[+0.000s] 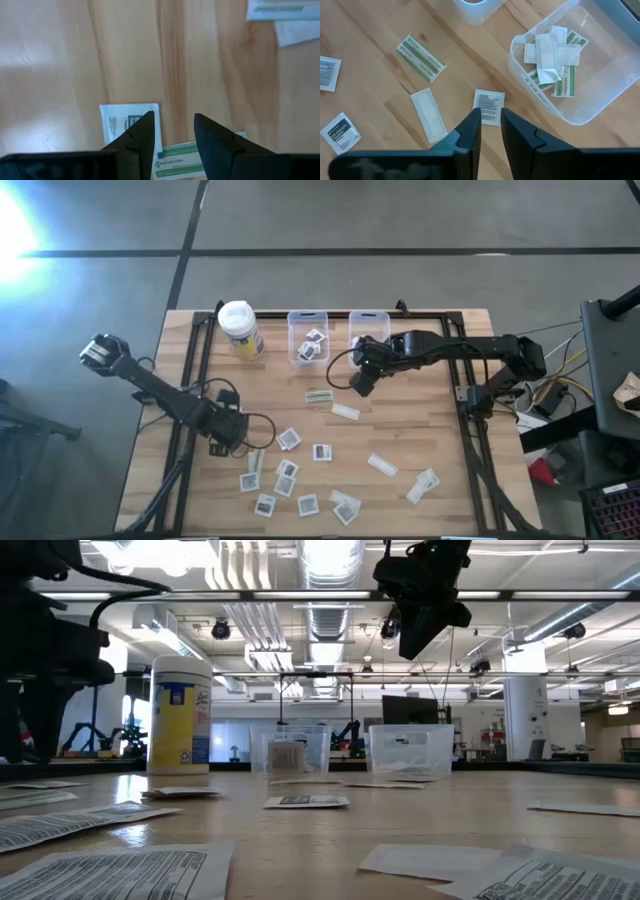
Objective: Pick & Place First Aid Supplies
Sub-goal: Put the towelette pack into the left transparent bin
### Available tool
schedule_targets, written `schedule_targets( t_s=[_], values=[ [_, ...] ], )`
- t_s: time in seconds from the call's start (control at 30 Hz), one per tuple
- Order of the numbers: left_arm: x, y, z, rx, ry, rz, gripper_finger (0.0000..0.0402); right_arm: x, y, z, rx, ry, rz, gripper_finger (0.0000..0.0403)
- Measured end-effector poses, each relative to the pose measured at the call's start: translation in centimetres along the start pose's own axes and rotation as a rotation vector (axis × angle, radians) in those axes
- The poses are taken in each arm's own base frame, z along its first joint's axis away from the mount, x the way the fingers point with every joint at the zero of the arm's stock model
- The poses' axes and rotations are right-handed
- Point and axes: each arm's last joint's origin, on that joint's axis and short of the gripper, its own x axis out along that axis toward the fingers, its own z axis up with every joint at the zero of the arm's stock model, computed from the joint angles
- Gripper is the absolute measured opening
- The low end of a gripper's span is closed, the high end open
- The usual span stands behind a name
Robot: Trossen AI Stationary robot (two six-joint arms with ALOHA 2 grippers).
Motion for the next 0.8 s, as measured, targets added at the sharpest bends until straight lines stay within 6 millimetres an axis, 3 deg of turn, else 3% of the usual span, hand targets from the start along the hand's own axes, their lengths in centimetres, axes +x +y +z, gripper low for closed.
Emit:
schedule_targets(
  t_s=[0.4, 0.8],
  values=[
    [1.3, 0.1, -0.3, -0.176, 0.019, 0.102, 0.0131, 0.2, 0.1, 0.0, 0.009, -0.007, 0.006, 0.0073],
    [2.6, 0.4, -0.1, -0.208, 0.036, 0.177, 0.0131, 0.2, 0.3, -0.2, 0.001, -0.008, 0.011, 0.0066]
  ],
)
